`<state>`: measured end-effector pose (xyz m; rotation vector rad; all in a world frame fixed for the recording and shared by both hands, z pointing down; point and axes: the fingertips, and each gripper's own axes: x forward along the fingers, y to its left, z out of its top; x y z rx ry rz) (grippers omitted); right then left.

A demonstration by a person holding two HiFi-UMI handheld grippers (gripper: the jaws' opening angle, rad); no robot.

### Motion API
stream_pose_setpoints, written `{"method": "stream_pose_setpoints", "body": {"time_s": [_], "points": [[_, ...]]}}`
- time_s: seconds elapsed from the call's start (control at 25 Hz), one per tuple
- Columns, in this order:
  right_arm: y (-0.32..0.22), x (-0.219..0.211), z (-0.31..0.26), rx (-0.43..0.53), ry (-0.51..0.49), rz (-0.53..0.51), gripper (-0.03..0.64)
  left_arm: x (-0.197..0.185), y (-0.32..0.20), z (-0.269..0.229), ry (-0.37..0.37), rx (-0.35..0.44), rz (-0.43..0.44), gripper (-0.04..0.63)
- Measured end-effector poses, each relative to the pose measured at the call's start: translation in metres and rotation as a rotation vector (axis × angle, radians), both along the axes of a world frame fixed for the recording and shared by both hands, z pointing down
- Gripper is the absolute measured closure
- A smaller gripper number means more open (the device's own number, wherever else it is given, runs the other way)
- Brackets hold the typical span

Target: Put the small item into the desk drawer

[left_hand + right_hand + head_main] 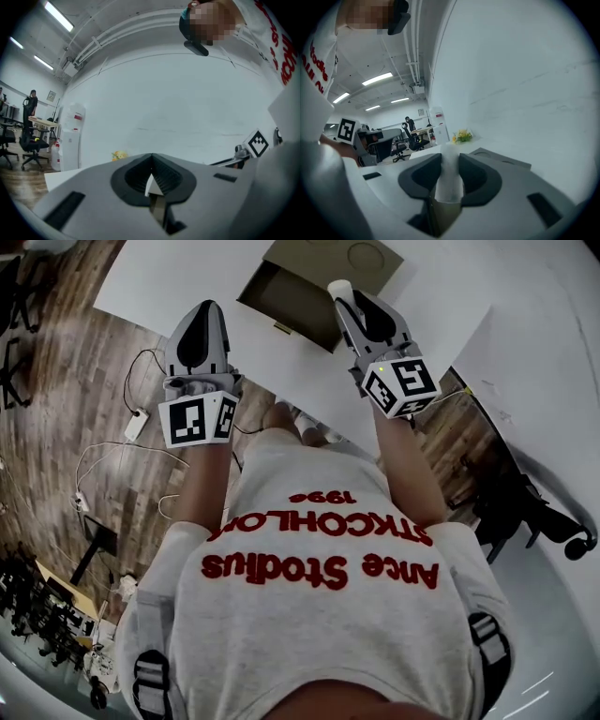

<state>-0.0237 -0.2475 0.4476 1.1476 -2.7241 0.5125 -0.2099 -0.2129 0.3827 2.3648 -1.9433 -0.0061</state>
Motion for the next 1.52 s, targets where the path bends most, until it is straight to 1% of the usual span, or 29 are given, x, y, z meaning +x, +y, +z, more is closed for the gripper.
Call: {"method": "stream_pose_setpoints", "body": {"time_s": [0.08, 0.16, 0.32, 0.4, 0.52, 0.64, 0.72, 0.84, 0.92, 1.0, 1.08, 1.24, 1.52], "points": [[0.0, -0.011, 0.022, -0.035, 0.028, -0.024, 0.495, -0.003, 0.001, 0.008, 0.005, -0.019, -0.006, 0.588], [0.001, -0.021, 0.044, -0.059, 0.087, -0.06, 0.495, -0.007, 0.001, 0.016, 0.008, -0.037, -0.014, 0.589], [0.01, -0.036, 0.087, -0.087, 0.315, -0.151, 0.492, -0.013, 0.003, 0.029, 0.011, -0.066, -0.024, 0.589], [0.014, -0.04, 0.102, -0.105, 0.404, -0.189, 0.492, -0.013, 0.003, 0.031, 0.014, -0.069, -0.021, 0.588], [0.017, -0.042, 0.12, -0.143, 0.479, -0.217, 0.489, -0.013, 0.004, 0.034, 0.01, -0.074, -0.021, 0.588], [0.018, -0.041, 0.127, -0.161, 0.509, -0.225, 0.477, -0.013, 0.005, 0.034, 0.007, -0.079, -0.029, 0.588], [0.018, -0.04, 0.128, -0.175, 0.499, -0.221, 0.459, -0.013, 0.005, 0.033, 0.006, -0.079, -0.035, 0.588], [0.013, -0.036, 0.125, -0.194, 0.446, -0.198, 0.461, -0.016, 0.003, 0.031, 0.003, -0.076, -0.047, 0.588], [0.009, -0.033, 0.113, -0.174, 0.406, -0.176, 0.516, -0.017, 0.002, 0.028, -0.001, -0.068, -0.051, 0.588], [0.003, -0.03, 0.094, -0.137, 0.356, -0.149, 0.555, -0.017, -0.001, 0.023, -0.004, -0.055, -0.052, 0.589], [-0.004, -0.026, 0.071, -0.097, 0.284, -0.115, 0.594, -0.016, -0.004, 0.017, -0.006, -0.036, -0.052, 0.588], [-0.015, -0.017, 0.019, -0.014, 0.165, -0.046, 0.606, -0.014, -0.008, -0.002, -0.008, 0.005, -0.047, 0.589], [-0.019, 0.004, -0.071, 0.189, 0.033, 0.058, 0.611, -0.013, -0.005, -0.046, -0.019, 0.096, -0.051, 0.588]]}}
